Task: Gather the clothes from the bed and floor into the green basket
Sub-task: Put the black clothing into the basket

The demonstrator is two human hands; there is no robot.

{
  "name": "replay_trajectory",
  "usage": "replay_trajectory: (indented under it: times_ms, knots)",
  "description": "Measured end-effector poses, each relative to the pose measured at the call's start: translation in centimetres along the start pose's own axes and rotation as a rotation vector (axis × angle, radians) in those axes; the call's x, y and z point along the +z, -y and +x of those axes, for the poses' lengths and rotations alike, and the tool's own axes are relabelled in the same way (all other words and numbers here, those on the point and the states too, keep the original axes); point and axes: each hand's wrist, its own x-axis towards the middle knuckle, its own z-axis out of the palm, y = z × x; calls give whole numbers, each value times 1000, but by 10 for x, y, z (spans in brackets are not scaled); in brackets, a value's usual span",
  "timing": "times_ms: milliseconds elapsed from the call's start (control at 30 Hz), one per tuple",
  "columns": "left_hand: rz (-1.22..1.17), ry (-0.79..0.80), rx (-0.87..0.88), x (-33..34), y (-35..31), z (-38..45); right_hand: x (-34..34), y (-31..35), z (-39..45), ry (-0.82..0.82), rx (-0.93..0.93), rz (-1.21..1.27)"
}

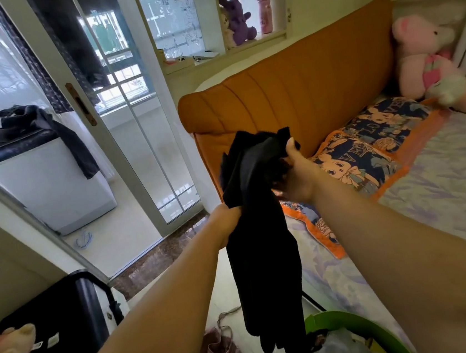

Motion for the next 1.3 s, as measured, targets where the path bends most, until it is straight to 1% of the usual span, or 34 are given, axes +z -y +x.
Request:
replay_trajectory:
  times_ms: [67, 133, 200, 267, 300, 333, 400, 433, 467, 533, 567, 633, 667, 700, 733, 833, 867, 900, 933, 1000, 1067, 1133, 1200, 1300]
  knots:
    - [-75, -59, -44, 7, -8, 7, -17, -16, 4, 9, 174, -320]
    - [-220, -69, -84, 17, -18, 11, -23, -29, 2, 45, 298, -540]
    - [-343, -69, -84, 29, -24, 22, -28, -39, 0, 51, 355, -671]
    - [-379, -71, -70, 38, -23, 33, -37, -48, 3, 7, 361, -748]
    - [-378, -80, -70, 41, -19, 41, -40, -52, 2, -26, 331, -775]
    - [-370, -87, -67, 41, -18, 43, -42, -56, 4, -67, 257, -801]
    - [-339, -104, -79, 41, -22, 42, -49, -63, 15, -125, 27, -837]
    - [-313, -99, -94, 39, -26, 37, -48, -64, 15, -92, -71, -877]
    - [-283, -91, -119, 37, -29, 34, -48, -68, 19, -32, -132, -968]
    - [-224, -59, -168, 32, -31, 31, -46, -79, 28, 21, -134, -1230]
    - [-224, -32, -195, 30, -31, 30, -46, -85, 31, -11, -118, -1339]
    - [-322, 16, -219, 26, -22, 30, -42, -92, 34, -156, -120, -1469]
    - [-393, 16, -225, 24, -17, 32, -41, -94, 36, -242, -143, -1485]
    - [-437, 9, -244, 21, -8, 33, -43, -97, 43, -307, -164, -1468]
    - [-432, -5, -267, 20, -4, 32, -44, -92, 41, -353, -180, -1457]
    - [-203, 8, -466, 15, 23, 28, -47, -90, 49, -475, -154, -1411]
    - [-213, 33, -529, 18, 34, 27, -49, -89, 50, -485, -143, -1368]
    - [-256, 62, -584, 23, 42, 23, -50, -91, 48, -453, -144, -1288]
    - [-320, 98, -624, 29, 52, 22, -50, -92, 44, -418, -107, -1135]
    - [-469, 179, -675, 47, 65, 28, -48, -94, 30, -359, 27, -757]
    - [-599, 261, -739, 70, 78, 39, -54, -97, 16, -313, 101, -476]
    - [-660, 291, -743, 89, 85, 44, -64, -103, 6, -336, 123, -317]
    - [-710, 321, -712, 105, 89, 41, -76, -111, -7, -352, 108, -197]
    - [-702, 410, -614, 124, 96, 35, -102, -131, -26, -406, 82, -59]
